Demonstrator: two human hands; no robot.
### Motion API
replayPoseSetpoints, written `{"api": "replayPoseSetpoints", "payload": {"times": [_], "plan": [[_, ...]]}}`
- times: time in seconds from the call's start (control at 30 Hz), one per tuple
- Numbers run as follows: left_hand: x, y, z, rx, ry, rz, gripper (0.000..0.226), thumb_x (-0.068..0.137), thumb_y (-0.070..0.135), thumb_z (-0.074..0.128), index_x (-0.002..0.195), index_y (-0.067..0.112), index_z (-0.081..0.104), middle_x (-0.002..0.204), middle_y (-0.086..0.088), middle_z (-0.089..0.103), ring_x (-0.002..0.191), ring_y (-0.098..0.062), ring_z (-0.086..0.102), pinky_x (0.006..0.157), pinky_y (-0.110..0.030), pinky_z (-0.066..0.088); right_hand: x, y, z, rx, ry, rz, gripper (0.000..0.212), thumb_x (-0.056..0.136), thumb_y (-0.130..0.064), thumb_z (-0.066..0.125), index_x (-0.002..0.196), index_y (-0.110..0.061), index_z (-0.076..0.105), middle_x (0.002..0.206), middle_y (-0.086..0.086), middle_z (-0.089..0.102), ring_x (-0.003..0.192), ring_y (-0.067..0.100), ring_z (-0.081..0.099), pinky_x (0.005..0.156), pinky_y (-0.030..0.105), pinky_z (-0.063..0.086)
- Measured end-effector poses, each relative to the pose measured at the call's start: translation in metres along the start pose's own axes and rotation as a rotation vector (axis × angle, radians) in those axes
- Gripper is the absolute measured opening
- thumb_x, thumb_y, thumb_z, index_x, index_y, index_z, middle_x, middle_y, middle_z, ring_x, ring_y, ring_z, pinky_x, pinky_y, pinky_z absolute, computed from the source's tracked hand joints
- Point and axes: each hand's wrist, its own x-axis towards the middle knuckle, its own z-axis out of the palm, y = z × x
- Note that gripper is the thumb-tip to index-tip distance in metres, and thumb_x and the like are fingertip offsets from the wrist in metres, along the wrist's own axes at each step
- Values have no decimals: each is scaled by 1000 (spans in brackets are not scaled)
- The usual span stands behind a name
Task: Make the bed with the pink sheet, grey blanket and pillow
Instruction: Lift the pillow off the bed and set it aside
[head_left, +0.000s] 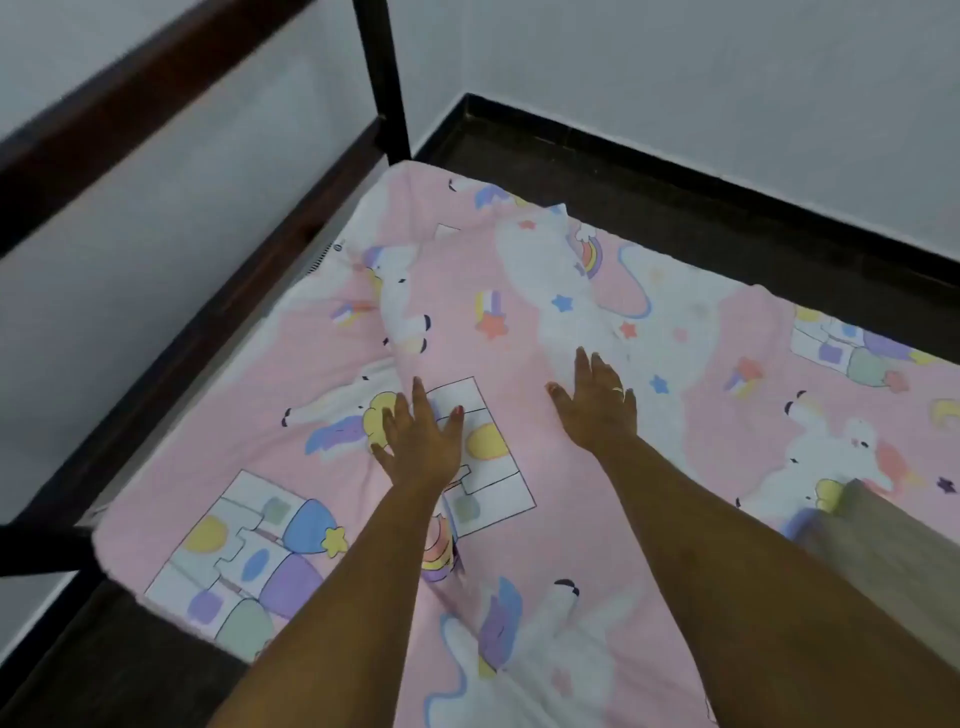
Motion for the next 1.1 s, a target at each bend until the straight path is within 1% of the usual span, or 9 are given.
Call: {"api": "replayPoseSetpoints", "payload": {"times": [0.17, 0.3, 0.4, 0.5, 0.57, 0.63, 0.77, 0.87, 1.1], "plan": [[51, -10, 29, -300, -16, -177, 72, 95, 42, 47, 151, 13, 12, 153, -17, 25, 140, -32, 25, 113, -43, 23, 50, 36, 2, 259, -42, 233, 73, 99, -47, 34, 151, -6, 4, 159, 13, 8, 146, 26, 12, 118, 41, 13], [78, -13, 44, -644, -55, -332, 74, 92, 40, 55, 149, 18, 15, 146, -12, 37, 131, -33, 39, 108, -47, 33, 78, 61, 0, 438, -64, 348, 65, 100, -43, 38, 147, -2, 23, 151, 20, 31, 138, 33, 31, 110, 37, 26], [92, -15, 53, -811, -48, -428, 73, 87, 44, 61, 145, 22, 23, 136, -6, 48, 121, -30, 49, 103, -44, 41, 92, 69, 3, 507, -113, 364, 61, 101, -45, 33, 147, -6, 26, 151, 17, 31, 139, 32, 30, 109, 33, 25], [93, -12, 56, -953, -70, -500, 65, 86, 44, 63, 138, 18, 34, 125, 0, 55, 107, -21, 56, 83, -33, 50, 100, 71, 8, 591, -97, 378, 68, 97, -55, 34, 146, -9, 31, 151, 13, 34, 138, 30, 32, 109, 34, 26], [91, -12, 53, -1037, -91, -532, 61, 83, 44, 67, 131, 12, 48, 123, -4, 61, 102, -21, 62, 66, -28, 56, 101, 71, 10, 635, -74, 403, 73, 92, -64, 36, 139, -8, 45, 142, 13, 46, 129, 30, 42, 101, 34, 33], [91, -14, 48, -1123, -124, -521, 55, 78, 47, 71, 123, 16, 59, 116, -5, 67, 93, -22, 67, 54, -28, 57, 98, 69, 6, 697, -50, 424, 77, 88, -69, 40, 128, -6, 56, 129, 11, 55, 119, 30, 50, 92, 31, 36], [83, -14, 28, -1190, -181, -476, 42, 77, 48, 71, 110, 22, 65, 104, 0, 71, 89, -18, 69, 71, -31, 54, 85, 60, -10, 890, -66, 437, 79, 77, -74, 51, 121, -9, 61, 117, 9, 63, 105, 29, 59, 97, 38, 45], [70, -13, 6, -1223, -204, -461, 54, 70, 53, 75, 115, 23, 64, 105, -1, 72, 94, -21, 69, 88, -39, 53, 65, 53, -25, 991, -103, 420, 74, 72, -75, 58, 110, -12, 66, 105, 8, 70, 94, 29, 65, 93, 42, 51], [25, -13, -56, -1332, -161, -370, 69, 57, 49, 83, 117, 18, 65, 107, -7, 71, 96, -27, 69, 89, -46, 53, 8, 22, -55, 1116, -59, 355, 57, 78, -62, 63, 111, -16, 64, 100, 6, 69, 93, 28, 64, 87, 37, 51]]}}
